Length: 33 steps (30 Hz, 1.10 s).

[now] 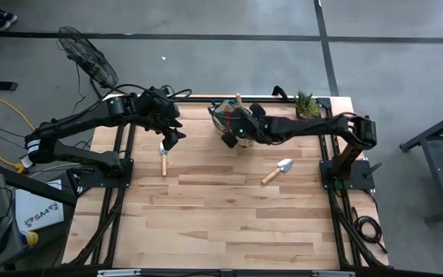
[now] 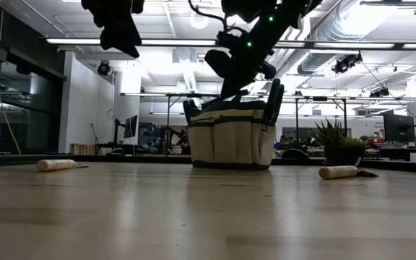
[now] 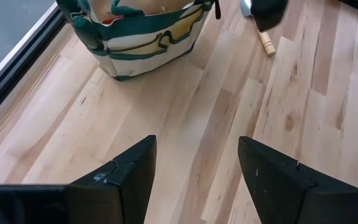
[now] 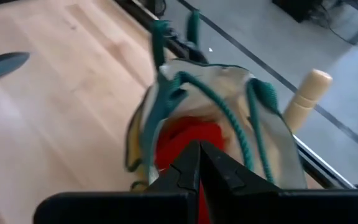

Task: Pick & Place Garden tools in Gardening bag
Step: Move the gardening bag to the top center of the table, then put the right trowel into the gardening bag

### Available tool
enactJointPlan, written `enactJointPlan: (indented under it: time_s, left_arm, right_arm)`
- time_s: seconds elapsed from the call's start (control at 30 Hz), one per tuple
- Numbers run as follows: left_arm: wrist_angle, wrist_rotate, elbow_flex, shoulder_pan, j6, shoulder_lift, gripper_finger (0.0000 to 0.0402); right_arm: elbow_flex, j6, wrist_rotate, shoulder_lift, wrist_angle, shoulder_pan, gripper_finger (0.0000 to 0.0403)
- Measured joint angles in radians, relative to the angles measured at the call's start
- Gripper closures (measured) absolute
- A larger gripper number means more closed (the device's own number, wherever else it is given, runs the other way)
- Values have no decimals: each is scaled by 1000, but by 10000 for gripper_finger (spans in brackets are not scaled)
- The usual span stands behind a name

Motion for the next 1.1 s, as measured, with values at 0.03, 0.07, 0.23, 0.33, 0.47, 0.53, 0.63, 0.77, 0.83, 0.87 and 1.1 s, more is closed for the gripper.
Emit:
enactJointPlan:
  time_s: [0.03, 0.07, 0.23, 0.33, 0.47, 0.53, 0.63, 0.77, 0.83, 0.87, 1.1]
  left_arm:
    - [0, 0, 0, 0, -3, 0, 179]
    - [0, 0, 0, 0, -6, 0, 179]
    - [0, 0, 0, 0, -17, 0, 179]
    - [0, 1, 0, 0, -33, 0, 179]
    - [1, 14, 0, 0, -36, 0, 179]
    - [9, 22, 0, 0, -39, 0, 179]
    - [11, 22, 0, 0, -53, 0, 179]
    - [11, 21, 0, 0, -59, 0, 179]
    - [10, 22, 0, 0, -59, 0, 179]
    - [10, 22, 0, 0, -60, 0, 179]
    - [8, 21, 0, 0, -86, 0, 179]
  right_arm:
    - [0, 11, -1, 0, -1, -10, 401]
    - [0, 23, -2, 0, -3, -19, 401]
    - [0, 110, -68, 0, -13, -73, 401]
    - [0, 165, -158, 0, -38, -107, 401]
    - [0, 216, -302, 0, -62, -149, 401]
    - [0, 218, -347, -1, -51, -162, 401]
    - [0, 213, -399, -17, -29, -179, 401]
    - [0, 200, -409, -64, -23, -191, 401]
    - [0, 179, -412, -90, -24, -199, 401]
    - [0, 167, -420, -102, -24, -202, 400]
    - [0, 76, -486, -203, -60, -222, 378]
